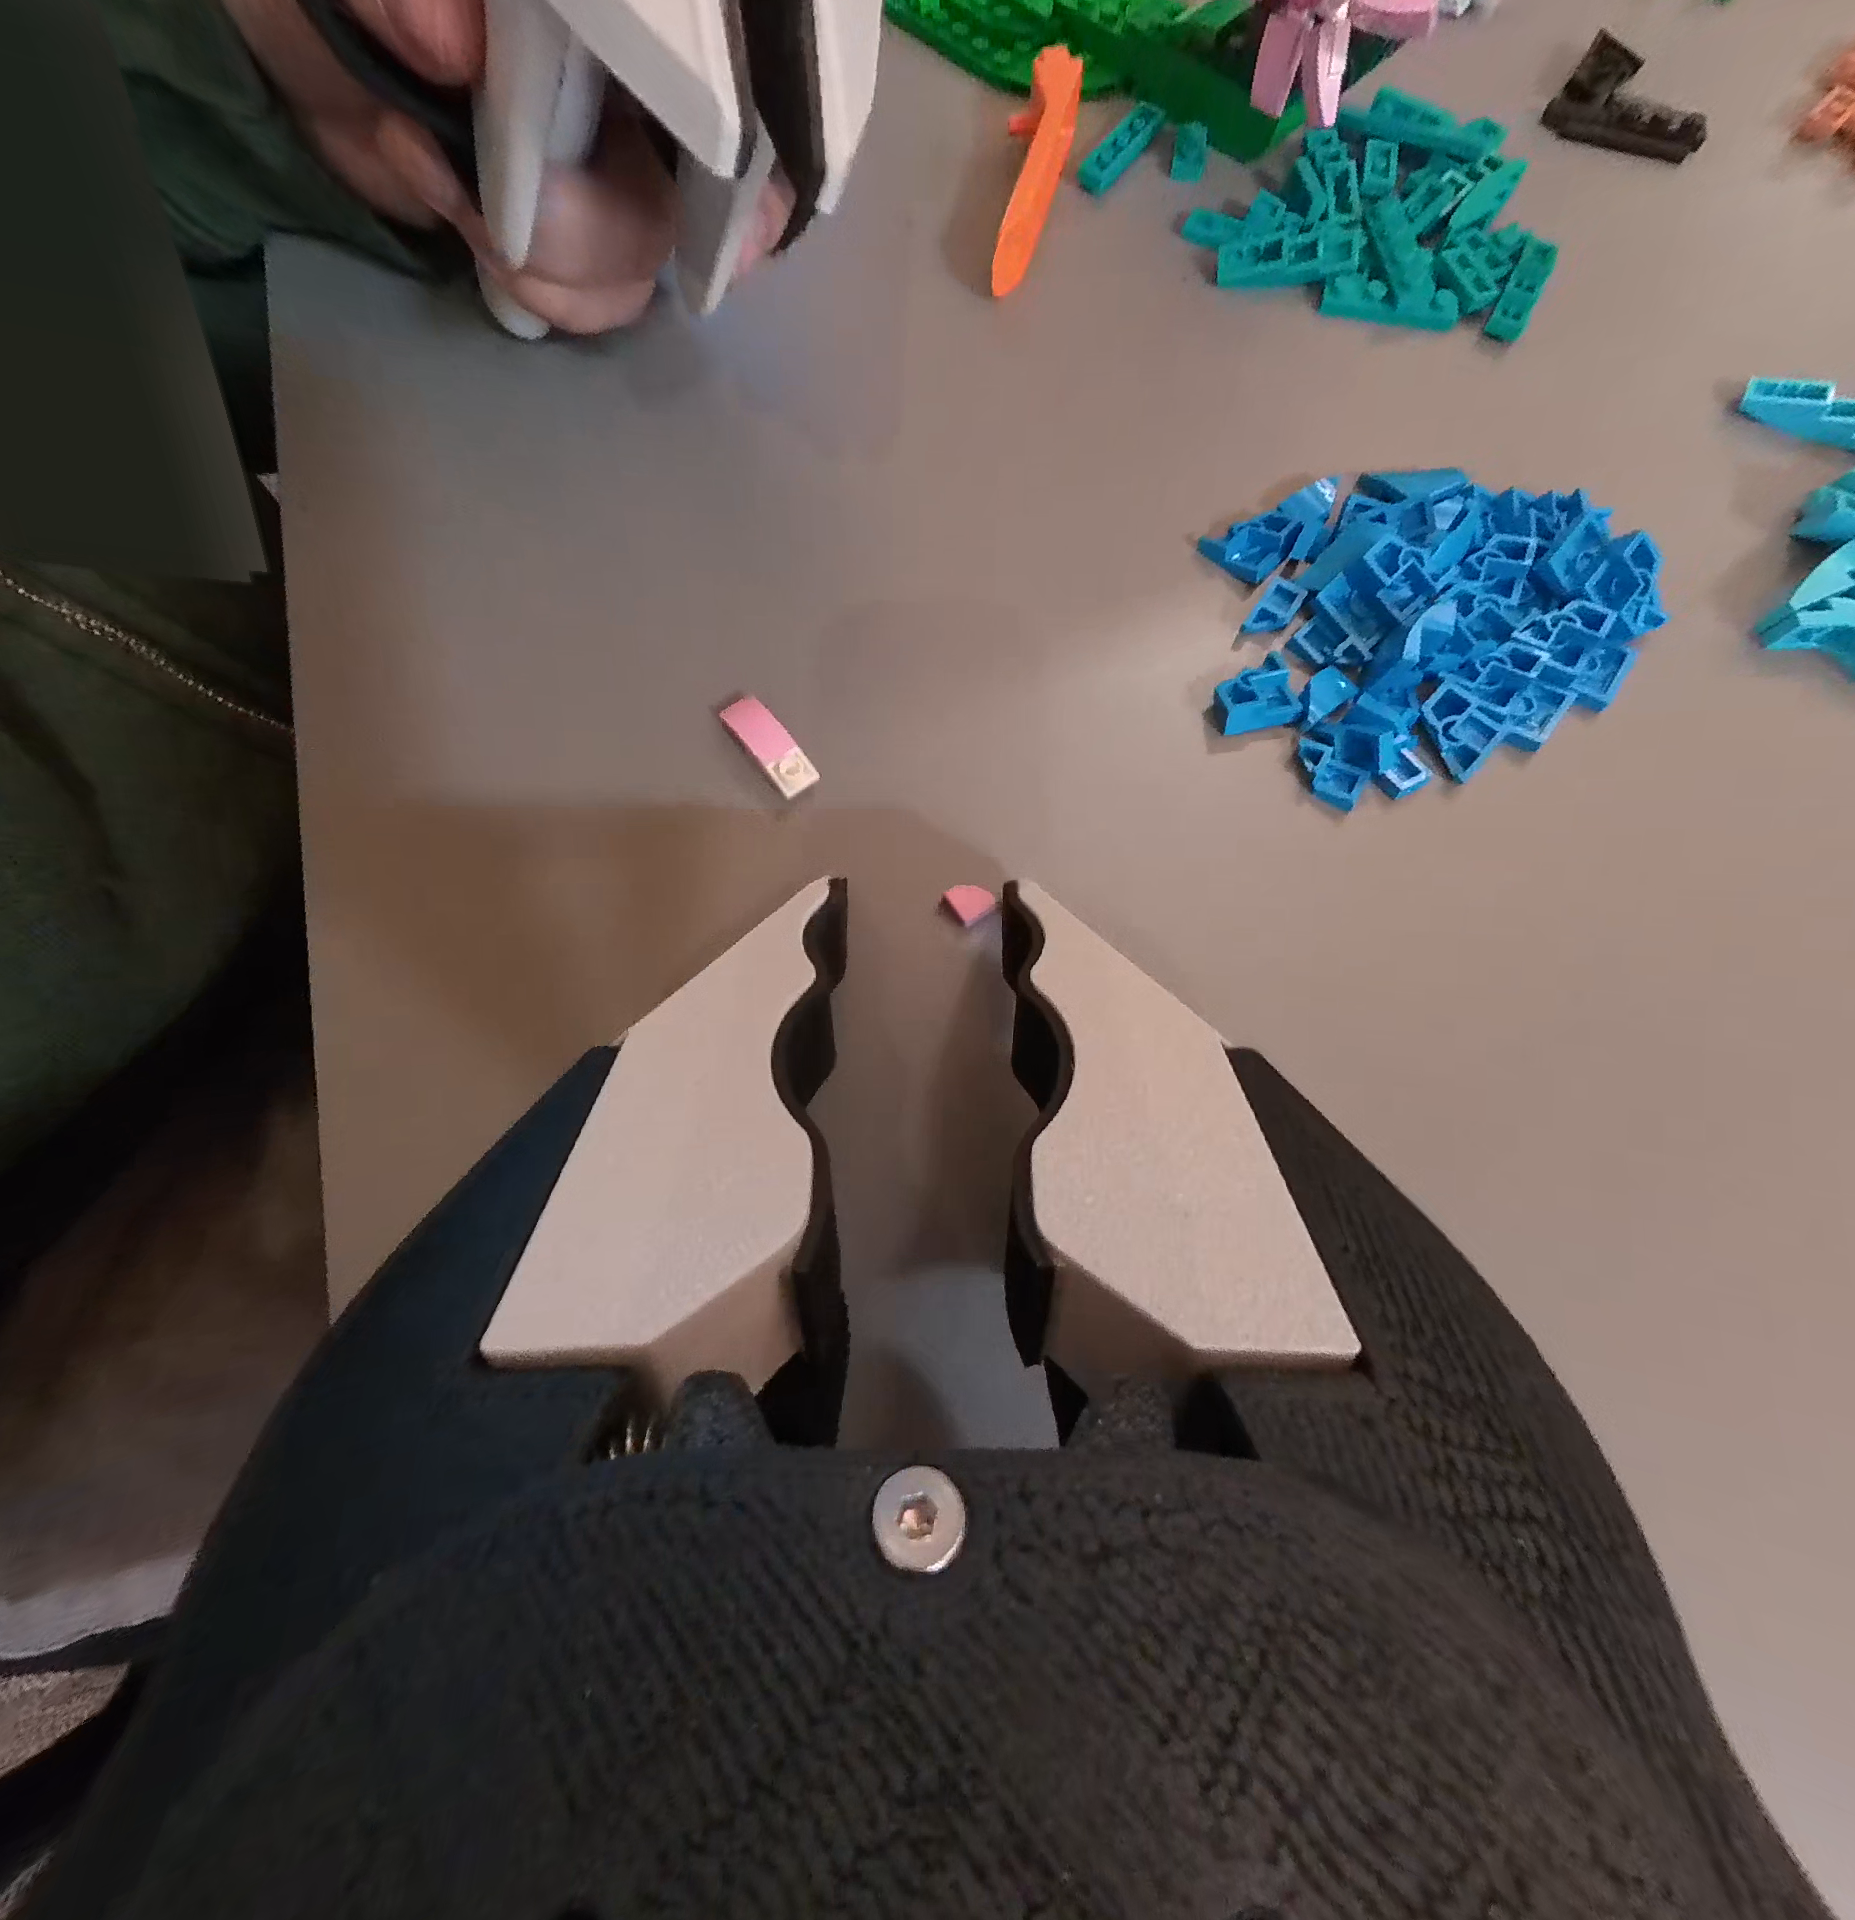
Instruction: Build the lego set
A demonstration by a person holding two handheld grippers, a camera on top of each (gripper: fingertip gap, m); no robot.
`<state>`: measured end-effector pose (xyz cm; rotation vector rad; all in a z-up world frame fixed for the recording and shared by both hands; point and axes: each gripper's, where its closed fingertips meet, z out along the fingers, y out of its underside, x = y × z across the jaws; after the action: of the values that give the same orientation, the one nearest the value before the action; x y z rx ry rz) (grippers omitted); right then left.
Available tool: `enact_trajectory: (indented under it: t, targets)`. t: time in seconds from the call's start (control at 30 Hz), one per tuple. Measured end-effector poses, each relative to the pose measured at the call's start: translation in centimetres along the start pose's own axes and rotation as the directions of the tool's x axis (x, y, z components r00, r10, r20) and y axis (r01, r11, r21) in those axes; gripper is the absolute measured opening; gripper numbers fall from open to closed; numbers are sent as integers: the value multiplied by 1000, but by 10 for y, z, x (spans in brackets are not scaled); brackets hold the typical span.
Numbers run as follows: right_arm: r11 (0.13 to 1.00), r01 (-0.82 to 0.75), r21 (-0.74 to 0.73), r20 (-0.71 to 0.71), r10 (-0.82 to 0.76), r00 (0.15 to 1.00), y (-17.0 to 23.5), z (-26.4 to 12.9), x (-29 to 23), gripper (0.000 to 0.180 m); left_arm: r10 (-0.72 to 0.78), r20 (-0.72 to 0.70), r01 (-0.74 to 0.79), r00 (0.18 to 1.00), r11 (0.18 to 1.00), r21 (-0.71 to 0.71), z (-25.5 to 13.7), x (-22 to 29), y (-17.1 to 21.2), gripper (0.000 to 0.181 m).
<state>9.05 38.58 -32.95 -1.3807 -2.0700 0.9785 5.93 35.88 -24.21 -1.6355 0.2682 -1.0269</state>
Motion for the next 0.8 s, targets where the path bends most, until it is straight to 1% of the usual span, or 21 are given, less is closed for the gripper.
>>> enact_trajectory:
  t: [0.33,0.53,0.8]
  targets:
    - [1000,-19,-16,56,20,998,7,-9,-13,25,-1,0,1,1000,1000,0,0,0,0,3]
    - [999,-15,31,-8,16,1000,2,-10,2,22,-2,-1,2,1000,1000,-6,1,0,1,3]
    - [1000,23,0,-30,-23,999,3,-3,3,13,6,3,-6,1000,1000,-17,2,1,3,4]
